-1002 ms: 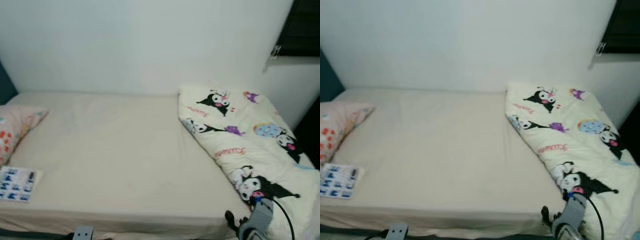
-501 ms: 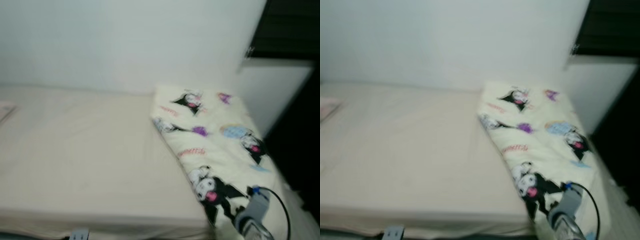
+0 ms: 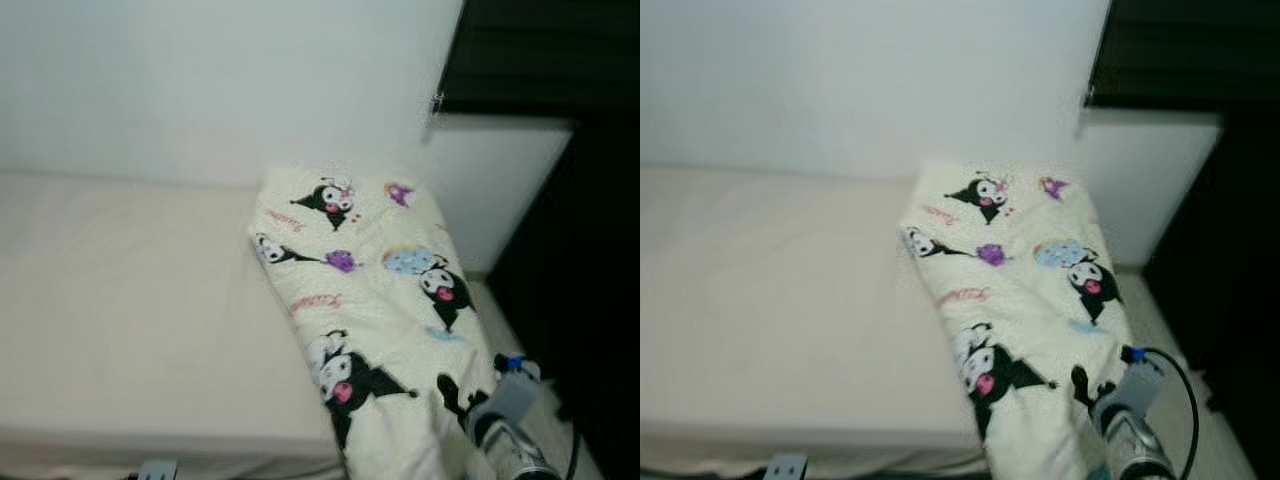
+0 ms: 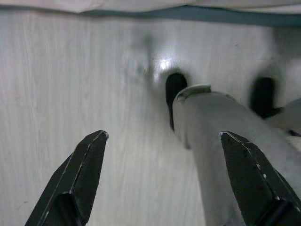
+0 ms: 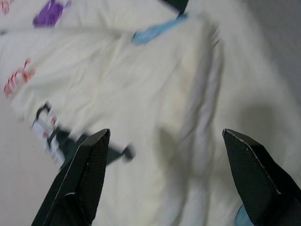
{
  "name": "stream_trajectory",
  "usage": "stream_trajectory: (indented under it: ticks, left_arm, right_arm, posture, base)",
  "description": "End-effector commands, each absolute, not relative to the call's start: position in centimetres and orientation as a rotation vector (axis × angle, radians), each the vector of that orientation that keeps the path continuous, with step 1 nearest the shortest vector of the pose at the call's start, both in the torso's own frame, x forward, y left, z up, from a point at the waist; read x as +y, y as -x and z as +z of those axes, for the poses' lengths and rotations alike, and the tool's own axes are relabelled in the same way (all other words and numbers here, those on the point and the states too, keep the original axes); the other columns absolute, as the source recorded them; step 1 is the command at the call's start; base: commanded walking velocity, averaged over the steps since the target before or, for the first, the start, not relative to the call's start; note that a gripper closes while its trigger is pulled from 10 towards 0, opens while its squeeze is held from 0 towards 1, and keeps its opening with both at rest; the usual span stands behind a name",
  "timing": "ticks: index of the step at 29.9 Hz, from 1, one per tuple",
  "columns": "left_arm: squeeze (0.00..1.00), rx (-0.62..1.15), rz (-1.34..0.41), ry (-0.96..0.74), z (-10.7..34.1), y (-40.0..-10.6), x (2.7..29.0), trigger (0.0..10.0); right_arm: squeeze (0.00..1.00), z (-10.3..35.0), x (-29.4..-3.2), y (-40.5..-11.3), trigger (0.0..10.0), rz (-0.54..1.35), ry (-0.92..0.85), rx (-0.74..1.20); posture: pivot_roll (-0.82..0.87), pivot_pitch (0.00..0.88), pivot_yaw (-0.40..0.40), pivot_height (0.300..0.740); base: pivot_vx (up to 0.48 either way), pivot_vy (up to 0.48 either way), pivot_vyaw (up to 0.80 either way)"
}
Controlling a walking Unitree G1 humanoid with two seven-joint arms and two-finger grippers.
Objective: Clean up the room
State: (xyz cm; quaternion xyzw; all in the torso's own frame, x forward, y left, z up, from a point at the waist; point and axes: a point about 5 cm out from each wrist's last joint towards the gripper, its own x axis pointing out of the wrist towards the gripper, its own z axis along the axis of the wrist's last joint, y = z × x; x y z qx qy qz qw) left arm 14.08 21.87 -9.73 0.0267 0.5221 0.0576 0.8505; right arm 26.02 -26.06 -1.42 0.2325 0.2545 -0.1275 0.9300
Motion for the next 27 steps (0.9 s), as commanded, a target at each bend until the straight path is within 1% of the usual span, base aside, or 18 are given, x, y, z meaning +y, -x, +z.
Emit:
stream_trajectory:
  ticks: [1,6,10,14,18,19,20,23,24,27]
  left_arm:
    - [0.00,1.119,0.125,-0.057,-9.9,-13.6,21.9,10.0]
    - [0.00,1.122,0.131,-0.062,-9.9,-13.6,21.9,10.0]
    - [0.00,1.123,0.141,-0.071,-9.9,-13.6,22.0,10.0]
    - [0.00,1.124,0.158,-0.097,-9.9,-13.6,22.3,10.0]
    - [0.00,1.121,0.195,-0.118,-9.8,-13.5,22.9,10.0]
    - [0.00,1.112,0.254,-0.143,-9.5,-13.5,23.9,10.0]
    - [0.00,1.108,0.277,-0.151,-9.4,-13.5,24.2,10.0]
    - [0.00,1.101,0.357,-0.171,-9.1,-13.6,25.1,10.0]
    - [0.00,1.101,0.357,-0.171,-9.1,-13.6,25.1,10.0]
    - [0.00,1.125,0.456,-0.199,-8.9,-13.1,26.3,10.0]
  right_arm:
    - [0.00,-1.6,-25.7,-26.0,10.0,-0.249,-0.516,0.525]
    - [0.00,-1.3,-24.9,-26.6,10.0,-0.196,-0.548,0.528]
    - [0.00,-1.1,-24.9,-26.9,10.0,-0.196,-0.583,0.507]
    - [0.00,-0.9,-25.1,-27.0,10.0,-0.203,-0.614,0.493]
    - [0.00,-1.0,-25.2,-26.8,10.0,-0.215,-0.662,0.483]
    - [0.00,-1.3,-25.5,-26.3,10.0,-0.244,-0.716,0.473]
    - [0.00,-1.4,-25.7,-26.2,10.0,-0.254,-0.733,0.470]
    - [0.00,-1.6,-25.9,-25.8,10.0,-0.268,-0.748,0.471]
    - [0.00,-1.6,-25.9,-25.8,10.0,-0.268,-0.748,0.471]
    - [0.00,-1.6,-26.1,-25.6,10.0,-0.276,-0.757,0.464]
  posture:
    - [-0.11,0.000,-0.030,0.740]
    - [-0.10,0.000,-0.030,0.730]
    - [-0.10,0.000,-0.032,0.720]
    - [-0.10,0.000,-0.032,0.700]
    - [-0.11,0.000,-0.032,0.690]
    - [-0.10,0.000,-0.031,0.680]
    - [-0.10,0.000,-0.031,0.675]
    - [-0.10,0.000,-0.030,0.660]
    - [-0.10,0.000,-0.030,0.660]
    - [-0.10,0.000,-0.026,0.645]
  base:
    - [0.000,0.000,0.00]
    - [0.000,0.000,0.00]
    - [0.000,0.000,0.00]
    - [0.000,0.000,0.00]
    - [0.000,0.000,0.00]
    - [0.000,0.000,0.00]
    - [0.000,0.000,0.00]
    - [0.000,0.000,0.00]
    - [0.000,0.000,0.00]
    - [0.000,0.000,0.00]
